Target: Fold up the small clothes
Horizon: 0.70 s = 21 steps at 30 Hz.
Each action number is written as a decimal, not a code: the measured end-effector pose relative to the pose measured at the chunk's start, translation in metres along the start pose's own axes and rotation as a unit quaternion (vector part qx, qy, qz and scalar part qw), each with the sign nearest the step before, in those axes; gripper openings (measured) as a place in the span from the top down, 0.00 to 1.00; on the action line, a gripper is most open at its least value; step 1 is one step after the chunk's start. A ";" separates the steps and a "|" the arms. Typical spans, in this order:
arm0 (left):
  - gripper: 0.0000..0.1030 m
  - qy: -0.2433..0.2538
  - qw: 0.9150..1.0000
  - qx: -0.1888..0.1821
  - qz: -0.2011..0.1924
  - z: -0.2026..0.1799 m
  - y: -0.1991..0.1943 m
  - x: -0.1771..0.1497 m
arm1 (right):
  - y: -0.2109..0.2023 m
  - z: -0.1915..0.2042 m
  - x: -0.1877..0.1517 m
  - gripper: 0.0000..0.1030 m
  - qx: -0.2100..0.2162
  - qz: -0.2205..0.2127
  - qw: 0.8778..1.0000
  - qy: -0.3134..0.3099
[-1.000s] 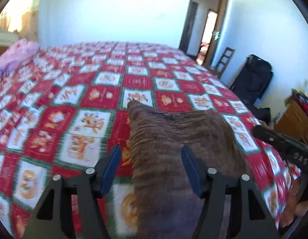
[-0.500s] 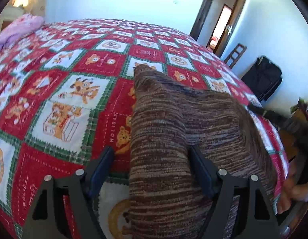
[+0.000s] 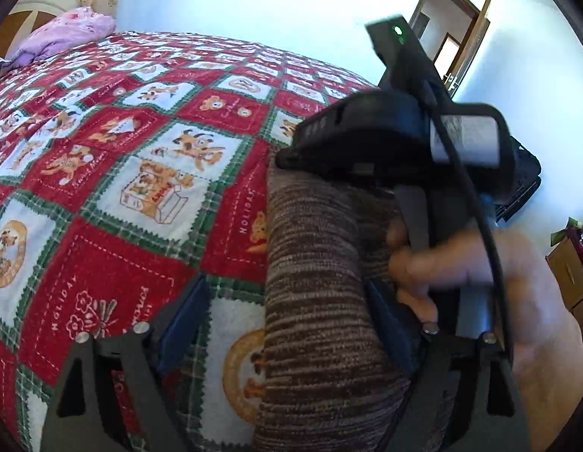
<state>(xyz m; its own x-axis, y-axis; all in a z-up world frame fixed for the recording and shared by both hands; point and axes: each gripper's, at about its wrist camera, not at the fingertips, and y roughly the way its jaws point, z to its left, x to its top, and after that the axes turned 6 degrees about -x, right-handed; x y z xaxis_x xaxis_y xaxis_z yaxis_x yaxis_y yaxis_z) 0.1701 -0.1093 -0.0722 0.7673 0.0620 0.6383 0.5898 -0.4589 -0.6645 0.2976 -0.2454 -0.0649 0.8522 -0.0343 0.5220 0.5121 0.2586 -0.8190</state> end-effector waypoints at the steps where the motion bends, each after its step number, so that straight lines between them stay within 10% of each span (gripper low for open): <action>1: 0.12 -0.001 1.000 -0.004 0.001 0.001 0.000 0.000 | 0.000 -0.007 0.000 0.99 0.014 0.001 1.000 0.019; 7: 0.10 -0.006 1.000 -0.018 0.000 0.004 0.001 0.000 | -0.084 -0.031 -0.026 0.98 0.004 -0.101 0.993 0.063; 10: 0.08 -0.005 1.000 -0.021 0.001 0.004 0.001 0.000 | -0.123 -0.052 -0.048 0.95 -0.079 -0.121 0.987 0.064; 15: 0.07 -0.001 1.000 -0.018 0.002 0.003 0.002 0.001 | -0.125 -0.093 -0.111 0.96 -0.153 -0.068 0.984 0.065; 21: 0.07 0.007 1.000 -0.009 0.007 0.000 0.004 0.002 | -0.169 -0.096 -0.149 0.95 -0.162 -0.125 0.964 0.171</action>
<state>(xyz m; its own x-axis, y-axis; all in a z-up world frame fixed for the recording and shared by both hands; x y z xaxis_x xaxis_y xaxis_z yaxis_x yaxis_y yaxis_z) 0.1737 -0.1111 -0.0736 0.7716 0.0443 0.6345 0.5747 -0.4761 -0.6656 0.0944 -0.3771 -0.0266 0.6548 -0.3872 0.6491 0.6653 -0.1123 -0.7381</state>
